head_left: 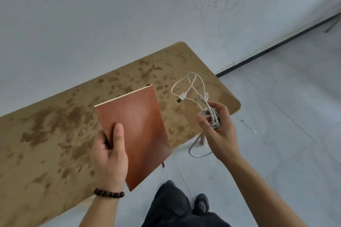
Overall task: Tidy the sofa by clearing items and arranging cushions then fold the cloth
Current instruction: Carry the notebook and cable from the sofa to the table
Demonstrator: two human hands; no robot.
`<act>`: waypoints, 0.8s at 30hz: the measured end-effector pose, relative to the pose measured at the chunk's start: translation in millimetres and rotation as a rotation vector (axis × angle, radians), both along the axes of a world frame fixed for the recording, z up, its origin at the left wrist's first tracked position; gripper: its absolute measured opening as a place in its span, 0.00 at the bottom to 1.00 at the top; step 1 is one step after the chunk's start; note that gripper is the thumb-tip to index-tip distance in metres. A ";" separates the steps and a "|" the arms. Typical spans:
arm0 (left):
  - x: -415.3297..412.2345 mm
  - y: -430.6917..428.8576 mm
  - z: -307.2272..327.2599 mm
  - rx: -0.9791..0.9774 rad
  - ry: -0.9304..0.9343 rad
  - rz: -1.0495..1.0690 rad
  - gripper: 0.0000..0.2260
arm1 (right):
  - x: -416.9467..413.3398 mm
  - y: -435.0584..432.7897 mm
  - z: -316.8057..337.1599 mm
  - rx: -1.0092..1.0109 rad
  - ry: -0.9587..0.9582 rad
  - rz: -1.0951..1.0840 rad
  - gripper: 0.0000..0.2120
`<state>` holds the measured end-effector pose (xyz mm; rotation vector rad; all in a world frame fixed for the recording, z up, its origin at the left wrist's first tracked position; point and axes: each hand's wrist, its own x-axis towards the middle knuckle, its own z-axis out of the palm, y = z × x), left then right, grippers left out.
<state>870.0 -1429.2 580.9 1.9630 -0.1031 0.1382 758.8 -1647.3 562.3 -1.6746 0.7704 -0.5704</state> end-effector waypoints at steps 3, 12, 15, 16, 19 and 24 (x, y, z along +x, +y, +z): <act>46.7 -39.2 -14.4 -0.025 0.055 0.036 0.14 | 57.7 -40.4 -7.4 -0.019 0.020 0.036 0.17; 227.2 -166.7 -94.0 -0.071 0.387 0.043 0.14 | 213.7 -150.2 -60.2 -0.070 0.294 0.085 0.23; 279.4 -209.2 -119.3 -0.056 0.473 0.049 0.21 | 264.3 -186.6 -79.6 -0.110 0.400 0.139 0.26; 295.5 -220.1 -129.6 -0.060 0.508 0.059 0.21 | 281.3 -196.8 -86.9 -0.113 0.429 0.149 0.27; 335.8 -254.4 -153.4 -0.034 0.569 0.067 0.21 | 332.4 -225.1 -108.1 -0.120 0.487 0.186 0.28; 389.9 -298.2 -188.6 -0.006 0.609 0.085 0.20 | 408.0 -259.2 -138.1 -0.174 0.485 0.275 0.30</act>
